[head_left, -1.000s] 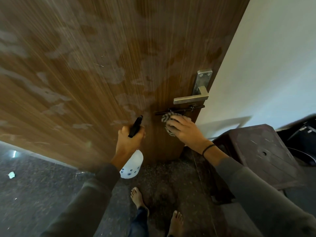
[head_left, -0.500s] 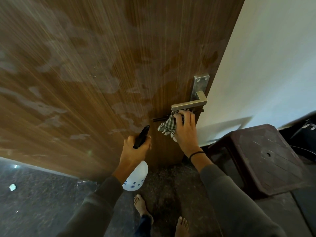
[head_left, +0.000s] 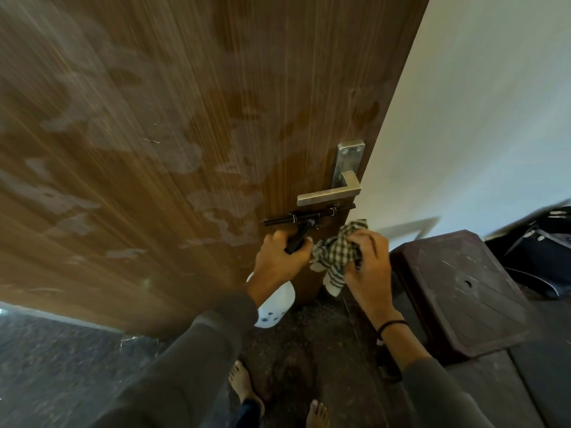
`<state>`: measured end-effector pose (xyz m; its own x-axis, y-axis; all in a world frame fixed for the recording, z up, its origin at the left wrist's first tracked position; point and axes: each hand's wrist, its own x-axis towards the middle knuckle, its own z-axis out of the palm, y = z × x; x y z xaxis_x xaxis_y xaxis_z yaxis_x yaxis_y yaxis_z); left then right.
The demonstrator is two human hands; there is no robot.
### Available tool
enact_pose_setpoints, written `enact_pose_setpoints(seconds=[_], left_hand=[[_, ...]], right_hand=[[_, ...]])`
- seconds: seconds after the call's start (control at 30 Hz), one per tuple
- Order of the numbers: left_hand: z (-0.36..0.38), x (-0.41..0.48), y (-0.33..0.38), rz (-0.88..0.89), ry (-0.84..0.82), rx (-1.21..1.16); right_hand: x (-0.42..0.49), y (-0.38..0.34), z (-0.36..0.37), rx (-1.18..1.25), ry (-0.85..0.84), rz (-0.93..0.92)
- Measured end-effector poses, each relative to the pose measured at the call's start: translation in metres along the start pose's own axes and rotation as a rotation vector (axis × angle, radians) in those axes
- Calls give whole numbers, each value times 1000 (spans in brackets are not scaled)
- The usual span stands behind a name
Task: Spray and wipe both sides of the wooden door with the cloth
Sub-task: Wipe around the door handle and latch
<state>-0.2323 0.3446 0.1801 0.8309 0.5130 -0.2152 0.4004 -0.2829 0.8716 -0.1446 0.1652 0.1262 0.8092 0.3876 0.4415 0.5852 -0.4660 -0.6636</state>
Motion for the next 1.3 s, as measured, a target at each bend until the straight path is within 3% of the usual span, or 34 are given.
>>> enact_pose_setpoints(seconds=[0.2,0.33,0.47,0.6,0.77,0.97,1.17,1.23,1.3], left_hand=[[5,3,18,23,99,106],[-11,0,10,103,196,51],[-18,4,8,181,251,288],[-23,8,-1,142,240,368],[-23,15,0,134,252,372],[-17,9,8,83,268,363],[-19,12,11,89,251,405],[-20,13,11,87,233,421],[-22,13,12,88,216,411]], right_hand=[[31,-5,-13,29,69,-21],[64,-7,13,-124,-78,-192],[65,8,20,-284,-147,-292],[63,2,25,-278,-78,-174],[54,-43,56,-144,53,169],[67,2,9,-320,-225,-289],[45,-37,54,-74,-5,116],[43,-44,59,-191,-64,5],[52,-33,41,-319,-152,-221]])
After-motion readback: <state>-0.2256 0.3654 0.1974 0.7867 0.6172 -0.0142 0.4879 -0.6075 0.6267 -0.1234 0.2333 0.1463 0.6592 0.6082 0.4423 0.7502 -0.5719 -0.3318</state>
